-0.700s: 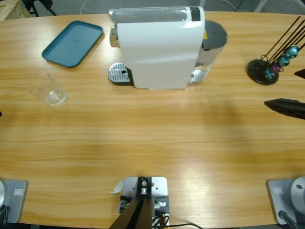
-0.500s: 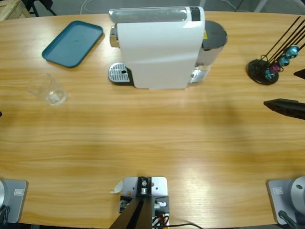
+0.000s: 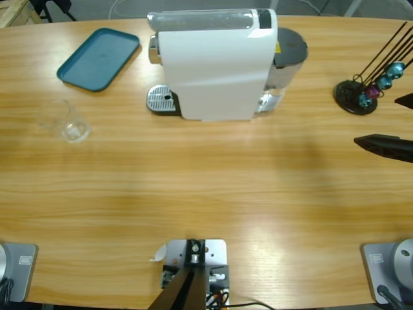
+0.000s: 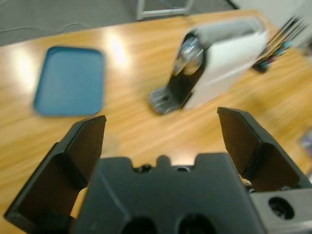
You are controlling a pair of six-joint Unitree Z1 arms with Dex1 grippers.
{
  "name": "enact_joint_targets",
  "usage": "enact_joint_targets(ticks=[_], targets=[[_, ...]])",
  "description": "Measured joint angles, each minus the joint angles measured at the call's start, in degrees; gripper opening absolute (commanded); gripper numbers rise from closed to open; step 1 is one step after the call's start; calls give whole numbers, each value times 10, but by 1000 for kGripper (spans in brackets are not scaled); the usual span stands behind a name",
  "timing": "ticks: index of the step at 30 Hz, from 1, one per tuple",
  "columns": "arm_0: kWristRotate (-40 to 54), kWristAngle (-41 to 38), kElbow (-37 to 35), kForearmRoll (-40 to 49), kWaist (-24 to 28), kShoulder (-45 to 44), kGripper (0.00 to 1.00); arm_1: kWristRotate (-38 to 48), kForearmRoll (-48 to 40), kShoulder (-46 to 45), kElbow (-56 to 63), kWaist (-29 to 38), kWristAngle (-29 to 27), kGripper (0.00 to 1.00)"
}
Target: Pour coffee
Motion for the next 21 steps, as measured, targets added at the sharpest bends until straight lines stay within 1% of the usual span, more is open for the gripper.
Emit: enact_joint_targets(ticks=[2, 4, 7, 10, 12, 15, 17, 19, 21], targets=[[-49, -31, -45, -11, 0, 58, 1000, 0, 0, 2, 0, 0, 0, 1000], [-119, -50, -71, -36, 0, 106, 1000, 0, 0, 3, -1, 0, 0, 1000], [-214, -55, -85, -94, 5, 173, 995, 0, 0, 4, -1, 0, 0, 1000], [-297, -57, -90, -156, 6, 240, 963, 0, 0, 6, -2, 0, 0, 1000], [-322, -74, -97, -184, 7, 284, 942, 0, 0, 11, -3, 0, 0, 1000], [-342, -111, -119, -203, 7, 342, 922, 0, 1, 14, -3, 0, 0, 1000], [-347, -138, -126, -215, 7, 371, 842, 0, 1, 14, -4, 0, 0, 1000], [-349, -167, -130, -225, 7, 392, 824, 0, 1, 14, -4, 0, 0, 1000], [-351, -191, -131, -230, 7, 404, 747, 0, 1, 14, -4, 0, 0, 1000]])
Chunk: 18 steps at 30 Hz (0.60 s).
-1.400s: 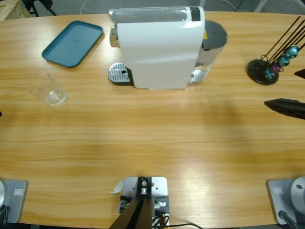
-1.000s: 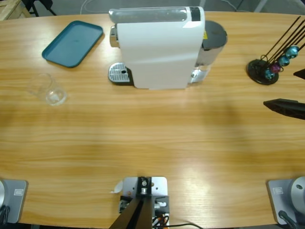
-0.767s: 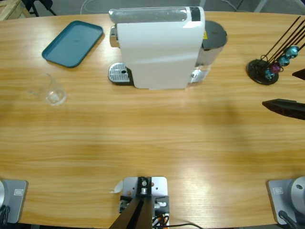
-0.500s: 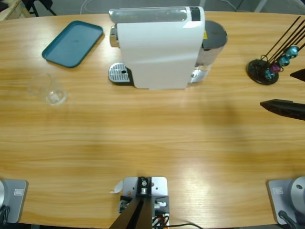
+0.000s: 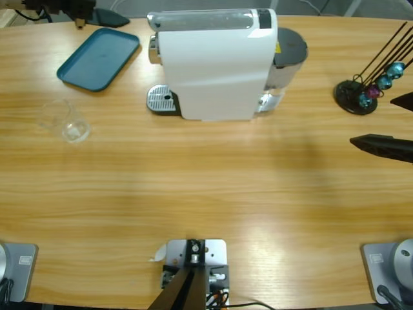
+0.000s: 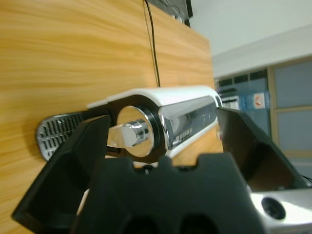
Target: Pour coffee
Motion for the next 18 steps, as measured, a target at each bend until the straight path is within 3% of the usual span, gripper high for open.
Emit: enact_joint_targets(ticks=[2, 3, 4, 5, 10, 11, 12, 14, 15, 16, 18], targets=[[0, -21, 0, -3, 0, 8, 724, 0, 0, 2, 0, 0, 0, 1000], [0, -30, 0, -4, 0, 11, 672, 0, 0, 2, 0, 0, 0, 1000], [0, -38, 0, -6, 0, 14, 544, 0, 1, 3, 0, 0, 0, 1000], [0, -45, 0, -7, 0, 19, 503, 0, 1, 3, 0, 0, 0, 1000], [-1, -55, 0, -10, 0, 32, 479, 0, 1, 4, 0, 0, 0, 1000], [-3, -56, 0, -11, 0, 33, 427, 0, 1, 4, 0, 0, 0, 1000], [-5, -56, 0, -11, 0, 33, 263, 0, 1, 4, 0, 0, 0, 1000], [-8, -57, 0, -11, 0, 33, 221, 0, 1, 4, -1, 0, 0, 1000], [-9, -57, 0, -11, 0, 33, 157, 0, 1, 4, -1, 0, 0, 1000], [-11, -57, 0, -11, 0, 33, 19, 0, 1, 5, -1, 0, 0, 1000], [-12, -58, 0, -11, -1, 33, 0, 0, 1, 7, -1, 0, 0, 1000]])
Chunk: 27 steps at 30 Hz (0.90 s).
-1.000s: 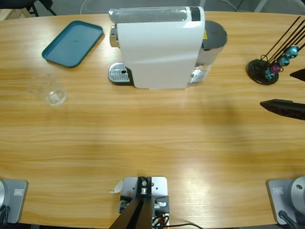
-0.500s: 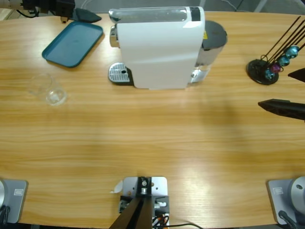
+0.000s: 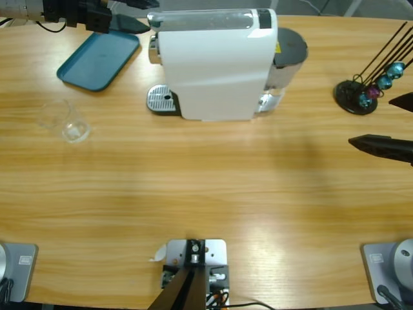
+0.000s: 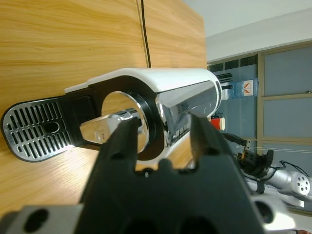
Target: Pour coffee
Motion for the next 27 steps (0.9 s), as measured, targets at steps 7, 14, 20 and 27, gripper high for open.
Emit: enact_joint_targets(ticks=[7, 14, 20, 27], targets=[[-1, -11, 0, -2, 0, 0, 0, 0, 0, 15, -9, 0, 0, 1000], [-10, -12, 1, -28, -4, 0, 0, 0, 0, 16, -9, 0, 0, 1000], [-48, -32, -25, -109, -22, -1, 687, 1, 1, 17, -9, 0, -6, 982], [94, -11, -66, -158, -73, -25, 791, 10, -37, 28, -5, -6, -98, 964]])
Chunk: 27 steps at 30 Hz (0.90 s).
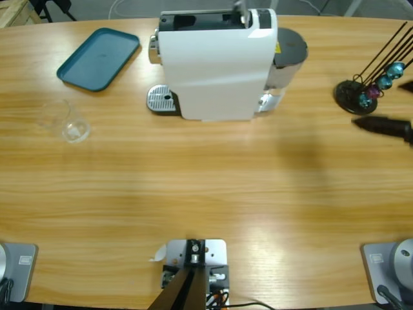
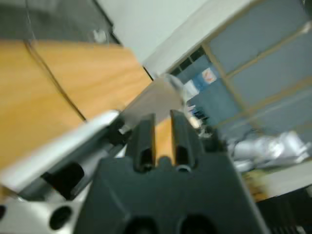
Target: Pour coffee
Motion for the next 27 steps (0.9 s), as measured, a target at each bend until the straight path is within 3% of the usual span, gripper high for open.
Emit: enact_joint_targets(ticks=[4, 7, 10, 12, 14, 16, 24, 27], targets=[[230, 34, 23, 8, -18, -67, 962, 1, -25, 0, -1, -89, -31, 927], [322, 83, 49, 62, -31, -114, 996, 13, -61, 1, 7, -173, -31, 899], [361, 102, 63, 124, -33, -131, 996, 26, -120, 11, 42, -242, -16, 754], [401, 129, 75, 167, -38, -137, 996, 30, -163, 18, 68, -269, -2, 720], [452, 190, 91, 215, -56, -144, 996, 32, -198, 24, 90, -281, 15, 690], [488, 249, 114, 242, -71, -155, 996, 35, -234, 30, 112, -289, 26, 595], [523, 291, 196, 251, -86, -189, 996, 37, -350, 89, 178, -322, 53, 585], [523, 291, 200, 251, -86, -189, 996, 37, -372, 103, 183, -337, 62, 515]])
